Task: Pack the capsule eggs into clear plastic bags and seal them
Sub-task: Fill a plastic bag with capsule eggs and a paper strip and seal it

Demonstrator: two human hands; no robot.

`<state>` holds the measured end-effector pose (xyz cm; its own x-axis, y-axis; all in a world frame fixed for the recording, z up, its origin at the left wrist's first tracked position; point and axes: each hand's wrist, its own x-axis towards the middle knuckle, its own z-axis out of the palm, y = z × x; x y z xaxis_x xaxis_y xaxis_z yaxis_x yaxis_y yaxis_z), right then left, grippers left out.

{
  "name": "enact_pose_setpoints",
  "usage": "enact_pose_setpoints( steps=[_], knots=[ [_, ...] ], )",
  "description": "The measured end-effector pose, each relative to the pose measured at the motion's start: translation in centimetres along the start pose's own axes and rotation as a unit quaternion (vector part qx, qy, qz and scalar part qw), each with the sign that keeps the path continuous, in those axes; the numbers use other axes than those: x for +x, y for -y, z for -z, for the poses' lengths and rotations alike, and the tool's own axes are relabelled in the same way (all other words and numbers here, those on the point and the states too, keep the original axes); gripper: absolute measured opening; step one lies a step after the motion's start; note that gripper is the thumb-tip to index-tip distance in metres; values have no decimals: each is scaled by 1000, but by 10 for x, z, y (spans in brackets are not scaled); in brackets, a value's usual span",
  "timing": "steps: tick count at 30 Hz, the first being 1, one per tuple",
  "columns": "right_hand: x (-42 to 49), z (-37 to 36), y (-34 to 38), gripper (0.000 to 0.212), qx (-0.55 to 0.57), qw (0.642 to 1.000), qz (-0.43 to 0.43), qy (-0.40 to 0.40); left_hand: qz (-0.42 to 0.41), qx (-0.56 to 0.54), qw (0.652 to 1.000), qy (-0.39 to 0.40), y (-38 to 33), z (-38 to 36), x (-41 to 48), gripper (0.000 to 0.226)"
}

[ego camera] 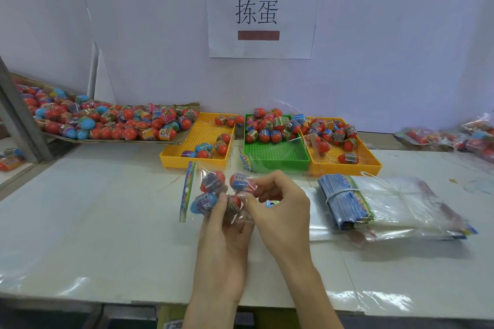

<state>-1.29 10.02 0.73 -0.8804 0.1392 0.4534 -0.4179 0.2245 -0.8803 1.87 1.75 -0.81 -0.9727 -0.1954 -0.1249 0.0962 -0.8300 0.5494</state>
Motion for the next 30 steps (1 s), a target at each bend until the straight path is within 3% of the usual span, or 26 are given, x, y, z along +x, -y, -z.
enact_pose_setpoints(
  steps=[4, 8, 12, 22, 28, 30],
  knots=[
    [1, 0, -2, 25, -12, 1000, 27, 2, -3, 9, 1000, 1, 1, -1, 0, 41],
    [0, -1, -2, 23, -27, 994, 67, 82, 5, -5, 1000, -20, 0, -1, 0, 49],
    [-2, -2, -1, 39, -37, 989, 28, 138, 28, -31, 999, -26, 0, -2, 1, 52],
    [-4, 0, 5, 54, -33, 991, 39, 121, 43, -49, 998, -4, -3, -2, 0, 39],
    [-6, 6, 8, 38, 37, 996, 77, 13, -2, -63, 998, -20, -5, 0, 3, 24],
    [-7, 9, 11, 57, 82, 994, 70, 6, -10, -85, 996, -12, -7, 0, 3, 23]
  ],
)
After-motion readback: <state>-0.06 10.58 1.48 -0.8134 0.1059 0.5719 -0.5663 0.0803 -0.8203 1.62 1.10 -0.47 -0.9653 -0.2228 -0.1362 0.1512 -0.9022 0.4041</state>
